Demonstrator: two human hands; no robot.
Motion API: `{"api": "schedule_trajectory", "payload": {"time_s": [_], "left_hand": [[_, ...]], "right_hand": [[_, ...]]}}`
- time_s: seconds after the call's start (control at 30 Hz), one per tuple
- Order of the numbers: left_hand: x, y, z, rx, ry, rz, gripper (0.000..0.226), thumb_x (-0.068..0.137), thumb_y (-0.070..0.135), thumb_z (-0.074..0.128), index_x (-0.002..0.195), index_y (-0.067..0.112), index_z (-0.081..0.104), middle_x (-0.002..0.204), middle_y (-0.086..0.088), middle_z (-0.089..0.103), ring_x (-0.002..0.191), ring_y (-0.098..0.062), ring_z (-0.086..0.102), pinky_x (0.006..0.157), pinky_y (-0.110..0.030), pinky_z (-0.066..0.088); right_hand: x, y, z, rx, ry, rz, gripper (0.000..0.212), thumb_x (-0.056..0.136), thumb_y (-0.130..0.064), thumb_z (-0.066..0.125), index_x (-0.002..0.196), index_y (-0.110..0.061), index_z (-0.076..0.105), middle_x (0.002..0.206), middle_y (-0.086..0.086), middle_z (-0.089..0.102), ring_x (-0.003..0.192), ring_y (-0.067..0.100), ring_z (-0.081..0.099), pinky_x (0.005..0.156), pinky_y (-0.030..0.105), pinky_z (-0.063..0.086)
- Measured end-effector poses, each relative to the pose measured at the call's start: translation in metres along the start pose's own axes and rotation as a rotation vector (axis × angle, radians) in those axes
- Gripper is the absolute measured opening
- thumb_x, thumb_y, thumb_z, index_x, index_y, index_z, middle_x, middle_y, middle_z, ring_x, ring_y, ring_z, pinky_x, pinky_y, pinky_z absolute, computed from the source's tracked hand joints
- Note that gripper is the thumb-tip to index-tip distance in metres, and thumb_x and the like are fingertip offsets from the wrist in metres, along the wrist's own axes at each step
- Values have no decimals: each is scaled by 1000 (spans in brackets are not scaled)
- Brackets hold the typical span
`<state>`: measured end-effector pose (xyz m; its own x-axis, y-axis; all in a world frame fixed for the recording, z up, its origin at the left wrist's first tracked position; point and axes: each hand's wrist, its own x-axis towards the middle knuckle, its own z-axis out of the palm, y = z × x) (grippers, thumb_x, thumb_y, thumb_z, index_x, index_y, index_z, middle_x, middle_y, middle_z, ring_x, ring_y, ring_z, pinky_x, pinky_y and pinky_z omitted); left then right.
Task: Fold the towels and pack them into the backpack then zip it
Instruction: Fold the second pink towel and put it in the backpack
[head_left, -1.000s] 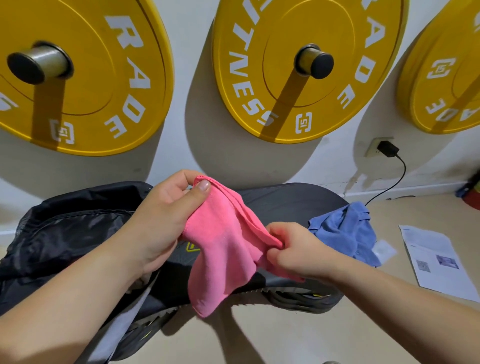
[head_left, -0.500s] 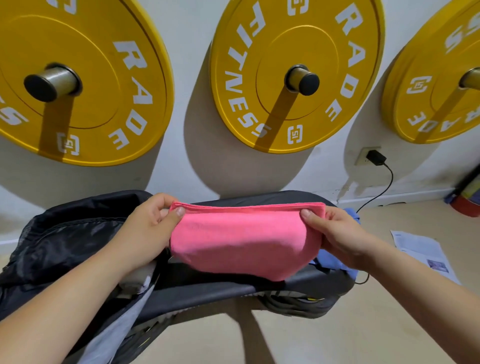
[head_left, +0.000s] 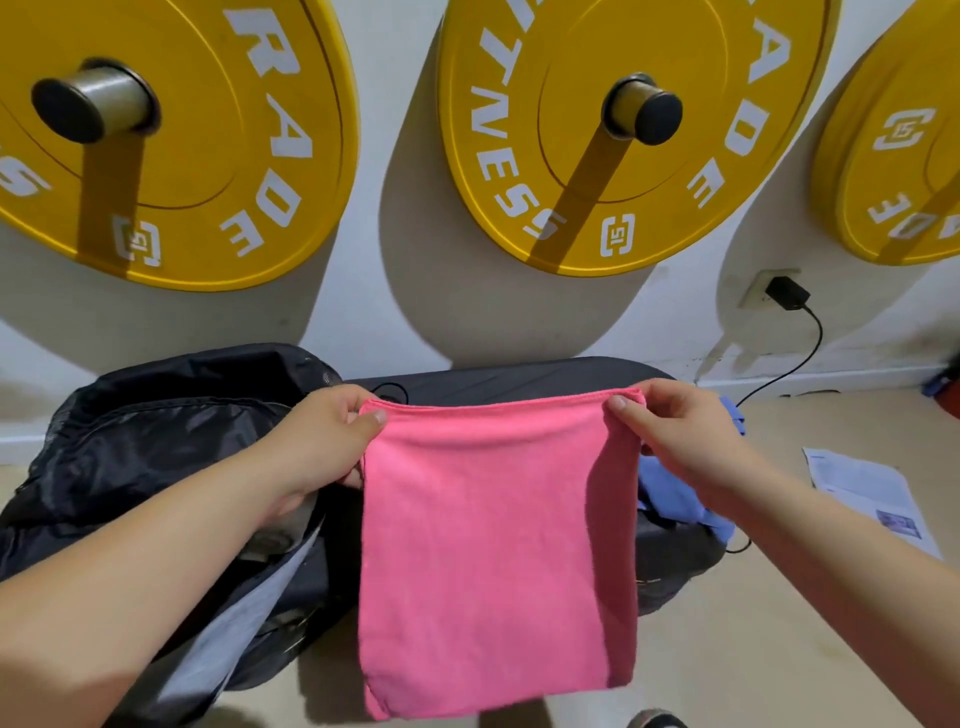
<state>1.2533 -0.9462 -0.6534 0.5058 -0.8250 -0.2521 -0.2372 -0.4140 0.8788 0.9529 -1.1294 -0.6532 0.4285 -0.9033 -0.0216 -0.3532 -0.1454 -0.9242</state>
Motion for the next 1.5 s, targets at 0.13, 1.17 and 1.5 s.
{"api": "schedule_trajectory", "payload": {"time_s": [0.13, 1.17, 1.5], "left_hand": [[43, -19, 6, 191, 106, -5, 13, 96, 12, 63, 87, 12, 72, 73, -6, 65, 67, -18, 58, 59, -24, 49], [82, -90, 39, 868, -324, 443, 15, 71, 24, 62, 67, 33, 51, 72, 17, 56, 69, -6, 52, 66, -27, 47], [123, -87, 57, 1003, -133, 285, 24, 89, 44, 57, 106, 28, 62, 107, 6, 59, 105, -21, 59, 89, -40, 52]], "right_hand": [[39, 17, 25, -173, 26, 43, 17, 91, -20, 73, 75, -12, 73, 61, -1, 63, 55, 10, 51, 57, 27, 45], [108, 102, 20, -631, -583, 167, 28, 67, 5, 82, 67, -22, 77, 61, -11, 72, 55, -3, 63, 62, 14, 49], [129, 110, 44, -782, -239, -22, 21, 92, -39, 64, 79, -23, 65, 81, -4, 63, 79, 21, 61, 70, 32, 48]]}}
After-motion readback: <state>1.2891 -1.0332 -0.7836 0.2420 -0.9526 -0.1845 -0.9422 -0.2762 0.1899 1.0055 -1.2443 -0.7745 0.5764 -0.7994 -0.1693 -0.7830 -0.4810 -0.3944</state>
